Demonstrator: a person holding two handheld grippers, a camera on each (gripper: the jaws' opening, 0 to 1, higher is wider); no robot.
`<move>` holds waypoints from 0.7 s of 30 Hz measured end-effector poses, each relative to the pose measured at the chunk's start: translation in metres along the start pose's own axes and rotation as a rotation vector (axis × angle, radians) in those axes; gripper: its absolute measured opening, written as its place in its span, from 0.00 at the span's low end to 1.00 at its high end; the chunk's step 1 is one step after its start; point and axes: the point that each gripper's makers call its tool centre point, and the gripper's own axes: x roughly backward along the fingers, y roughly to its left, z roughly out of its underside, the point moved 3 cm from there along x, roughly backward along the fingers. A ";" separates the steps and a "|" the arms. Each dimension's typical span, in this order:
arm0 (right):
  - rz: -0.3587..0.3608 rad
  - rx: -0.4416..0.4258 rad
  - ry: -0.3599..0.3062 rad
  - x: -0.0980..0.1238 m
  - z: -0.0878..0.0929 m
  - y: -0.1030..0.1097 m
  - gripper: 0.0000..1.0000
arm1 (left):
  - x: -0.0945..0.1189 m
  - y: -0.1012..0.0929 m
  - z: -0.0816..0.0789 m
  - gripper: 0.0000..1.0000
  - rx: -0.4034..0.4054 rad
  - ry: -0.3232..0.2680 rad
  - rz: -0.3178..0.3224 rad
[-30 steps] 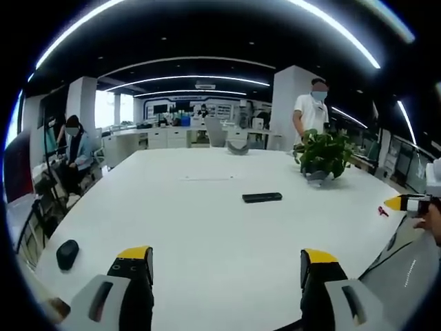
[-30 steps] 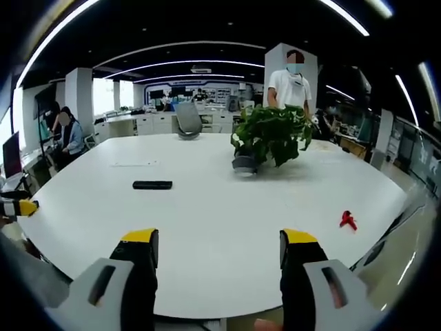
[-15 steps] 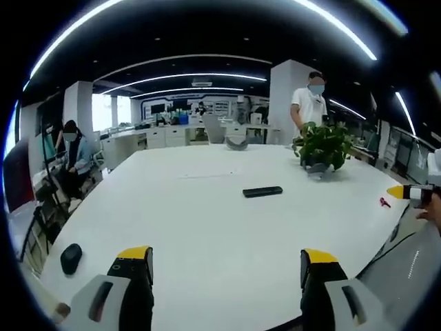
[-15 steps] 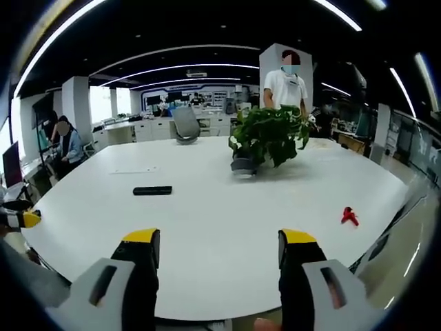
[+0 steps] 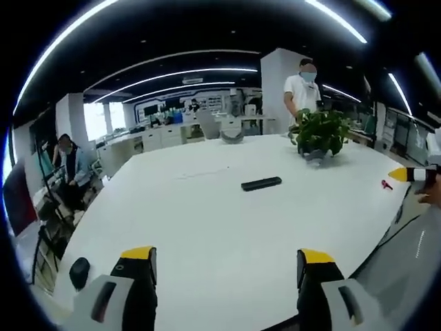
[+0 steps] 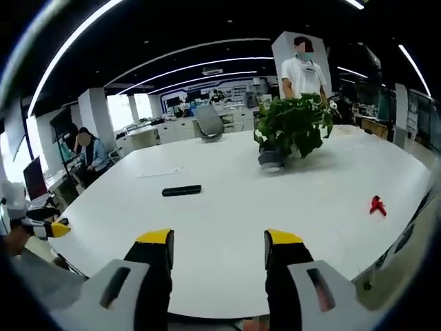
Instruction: Press the specified remote control buttons in sequence, fully releasing each button before pressing the next.
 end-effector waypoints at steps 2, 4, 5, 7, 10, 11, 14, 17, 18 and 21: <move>-0.021 0.010 0.004 -0.001 0.000 0.004 0.47 | -0.003 -0.002 -0.012 0.85 -0.015 -0.023 0.008; -0.033 0.016 0.016 -0.003 0.002 0.007 0.47 | -0.007 -0.002 -0.023 0.84 -0.026 -0.035 0.017; -0.041 0.017 0.031 -0.004 0.003 0.008 0.46 | -0.010 -0.002 -0.029 0.83 -0.033 -0.039 0.022; -0.059 -0.014 0.013 -0.003 0.001 0.007 0.43 | -0.020 -0.003 -0.041 0.82 -0.051 -0.032 0.034; -0.052 -0.044 -0.003 -0.001 -0.001 0.003 0.41 | -0.035 -0.005 -0.056 0.82 -0.137 -0.027 0.046; -0.046 -0.048 0.003 -0.002 0.000 0.002 0.40 | -0.041 -0.008 -0.062 0.82 -0.152 -0.025 0.055; -0.037 -0.050 0.011 -0.003 0.002 0.001 0.39 | -0.059 -0.017 -0.079 0.82 -0.194 -0.035 0.098; -0.036 -0.043 0.020 -0.003 0.004 0.002 0.39 | -0.073 -0.024 -0.089 0.80 -0.236 -0.029 0.135; -0.033 -0.038 0.020 -0.003 0.005 0.001 0.39 | -0.081 -0.028 -0.093 0.79 -0.248 -0.022 0.158; -0.039 -0.040 0.042 -0.004 0.008 0.004 0.39 | -0.095 -0.037 -0.101 0.77 -0.266 -0.012 0.203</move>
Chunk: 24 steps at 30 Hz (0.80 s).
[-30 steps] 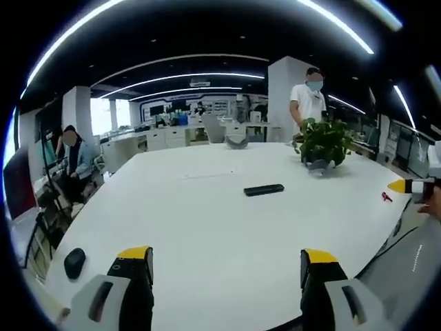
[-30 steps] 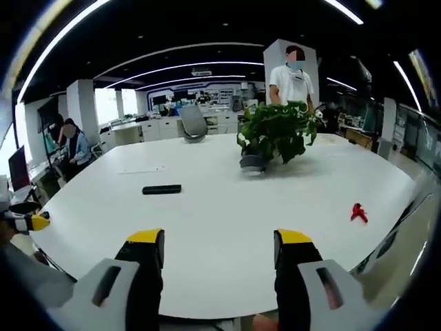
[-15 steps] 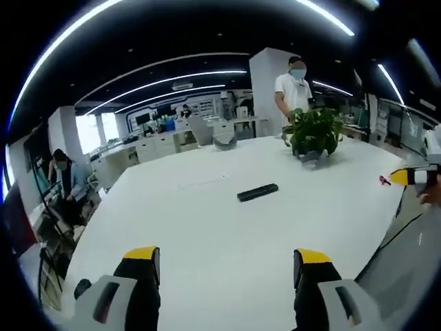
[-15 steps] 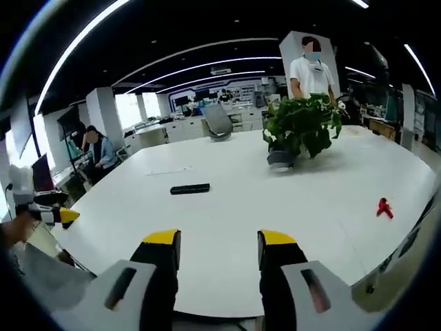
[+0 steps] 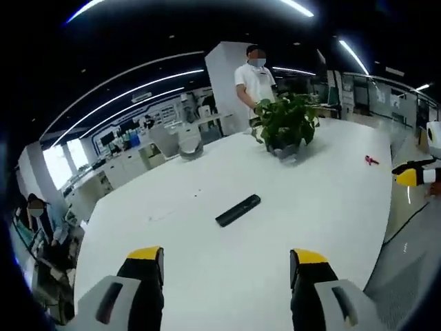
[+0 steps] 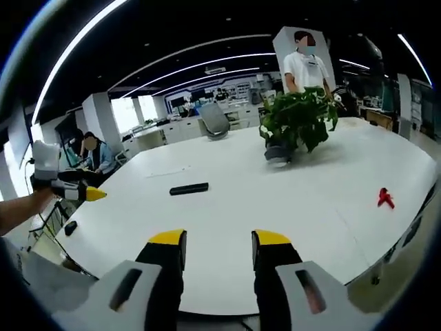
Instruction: Press the specified remote control buttons in sequence, fully releasing each button before pressing the next.
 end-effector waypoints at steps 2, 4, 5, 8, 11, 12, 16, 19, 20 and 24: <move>0.001 0.012 0.003 0.000 0.001 0.001 0.39 | -0.016 0.000 -0.007 0.74 -0.012 0.002 0.031; 0.001 0.019 0.001 0.000 0.000 0.002 0.37 | -0.028 0.000 -0.011 0.72 -0.019 0.004 0.044; 0.001 0.020 0.001 0.000 0.000 0.002 0.37 | -0.031 0.000 -0.012 0.71 -0.025 0.006 0.048; 0.006 0.025 0.015 -0.001 0.002 0.001 0.36 | -0.051 0.001 -0.019 0.70 -0.040 0.019 0.079; 0.014 0.028 0.030 -0.003 0.004 0.000 0.36 | -0.067 0.001 -0.027 0.67 -0.062 0.021 0.108; 0.013 0.029 0.035 -0.003 0.005 0.000 0.35 | -0.071 0.001 -0.028 0.66 -0.069 0.023 0.114; 0.020 0.037 0.051 -0.004 0.006 0.000 0.35 | -0.091 0.003 -0.033 0.64 -0.103 0.040 0.141; 0.027 0.041 0.070 -0.005 0.009 -0.001 0.34 | -0.104 0.007 -0.034 0.62 -0.104 0.055 0.153; 0.030 0.041 0.079 -0.006 0.010 -0.002 0.34 | -0.107 0.008 -0.035 0.61 -0.102 0.055 0.156; 0.030 0.038 0.079 -0.006 0.010 -0.002 0.34 | -0.125 0.013 -0.037 0.58 -0.121 0.067 0.177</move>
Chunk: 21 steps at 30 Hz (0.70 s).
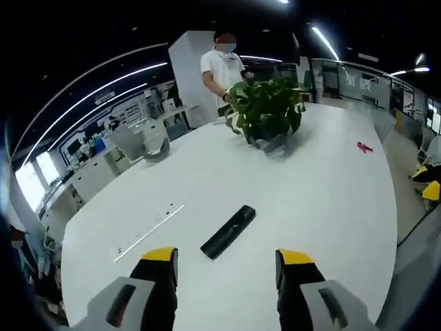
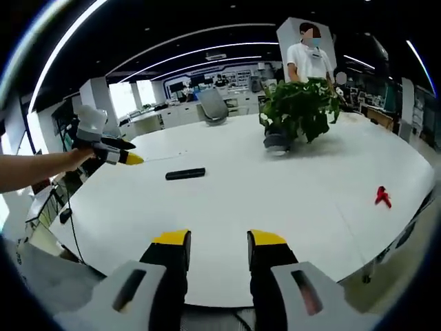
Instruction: Press the specified remote control buttons in sequence, fully releasing each button before pressing the next.
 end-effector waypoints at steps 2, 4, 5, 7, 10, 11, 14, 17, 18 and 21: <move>0.004 0.005 0.012 -0.001 0.002 0.000 0.33 | -0.009 0.004 0.000 0.58 -0.024 0.021 0.015; 0.004 0.011 0.029 -0.002 0.004 0.000 0.33 | -0.017 0.008 -0.003 0.58 -0.027 0.022 0.022; 0.001 0.013 0.034 -0.003 0.004 0.001 0.33 | -0.023 0.011 -0.004 0.58 -0.034 0.026 0.024; -0.001 0.020 0.039 -0.003 0.005 0.001 0.33 | -0.032 0.015 -0.004 0.56 -0.056 0.036 0.032; -0.004 0.022 0.042 -0.003 0.006 0.002 0.32 | -0.045 0.015 -0.003 0.57 -0.083 0.053 0.063; -0.006 0.019 0.039 -0.002 0.005 0.002 0.31 | -0.050 0.016 -0.001 0.56 -0.090 0.064 0.070; 0.002 0.010 0.034 -0.002 0.005 -0.001 0.29 | -0.060 0.017 0.001 0.56 -0.099 0.073 0.088; 0.005 0.011 0.044 -0.003 0.006 -0.001 0.29 | -0.069 0.016 0.004 0.55 -0.110 0.089 0.104; 0.007 0.012 0.045 -0.003 0.006 -0.001 0.29 | -0.073 0.015 0.006 0.55 -0.127 0.099 0.110; 0.013 0.024 0.059 -0.004 0.008 -0.001 0.28 | -0.082 0.013 0.008 0.55 -0.126 0.109 0.152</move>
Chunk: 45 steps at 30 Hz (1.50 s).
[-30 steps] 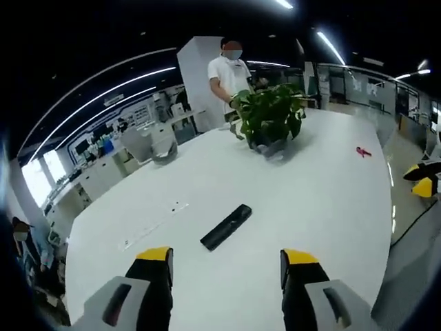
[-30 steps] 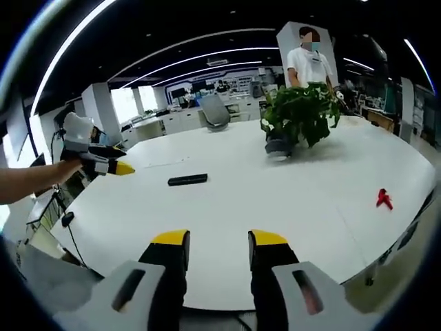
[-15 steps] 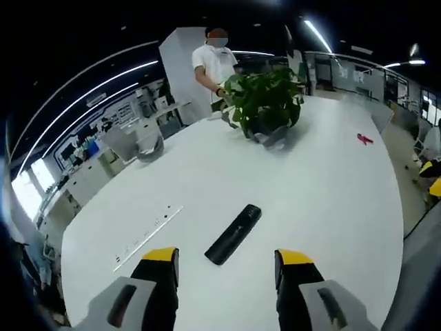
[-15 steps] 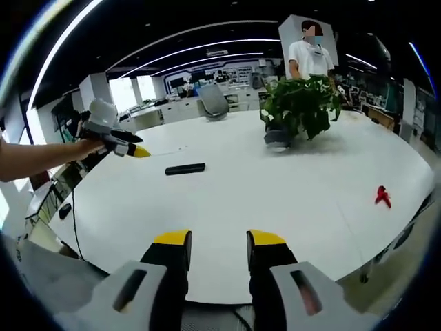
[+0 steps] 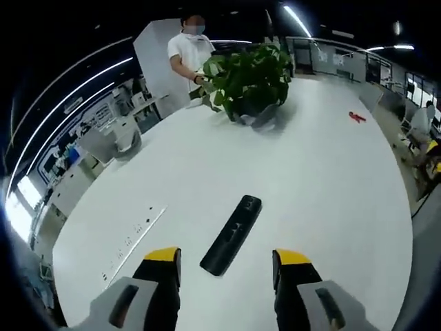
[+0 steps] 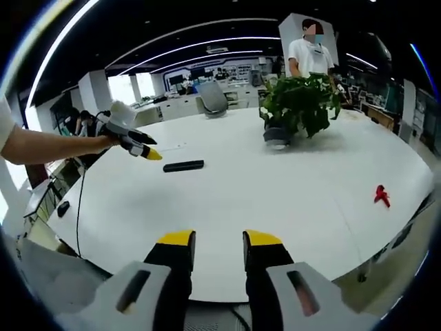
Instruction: Press the specified remote control buttons in sequence, fully releasing each button before pressing the next.
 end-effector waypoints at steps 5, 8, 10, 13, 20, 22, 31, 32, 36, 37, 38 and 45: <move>-0.002 0.005 0.003 0.000 0.000 0.000 0.26 | -0.015 0.006 0.000 0.52 -0.022 0.016 0.026; 0.001 0.003 0.011 -0.001 0.001 0.000 0.26 | -0.022 0.010 0.001 0.52 -0.023 0.032 0.060; 0.002 0.003 0.014 -0.001 0.002 0.000 0.25 | -0.027 0.014 0.003 0.51 -0.030 0.050 0.066; 0.007 0.005 0.024 -0.002 0.003 -0.001 0.25 | -0.032 0.016 0.006 0.47 -0.034 0.087 0.096; 0.011 0.001 0.037 -0.003 0.004 -0.001 0.23 | -0.046 0.017 0.014 0.45 -0.107 0.179 0.164; 0.013 0.001 0.038 -0.003 0.004 -0.001 0.23 | -0.049 0.016 0.015 0.44 -0.124 0.195 0.176; 0.013 0.006 0.060 -0.004 0.007 -0.002 0.22 | -0.064 0.012 0.031 0.43 -0.193 0.313 0.271; 0.014 0.006 0.060 -0.004 0.007 -0.002 0.22 | -0.065 0.014 0.032 0.43 -0.199 0.323 0.269; 0.015 0.006 0.071 -0.005 0.008 -0.002 0.22 | -0.072 0.018 0.034 0.40 -0.193 0.342 0.277; 0.017 0.008 0.073 -0.005 0.009 -0.002 0.22 | -0.073 0.018 0.033 0.40 -0.190 0.342 0.278; 0.018 0.009 0.075 -0.005 0.009 -0.003 0.22 | -0.074 0.018 0.033 0.39 -0.192 0.344 0.277; 0.028 0.010 0.083 -0.006 0.010 -0.004 0.20 | -0.080 0.021 0.039 0.33 -0.230 0.377 0.271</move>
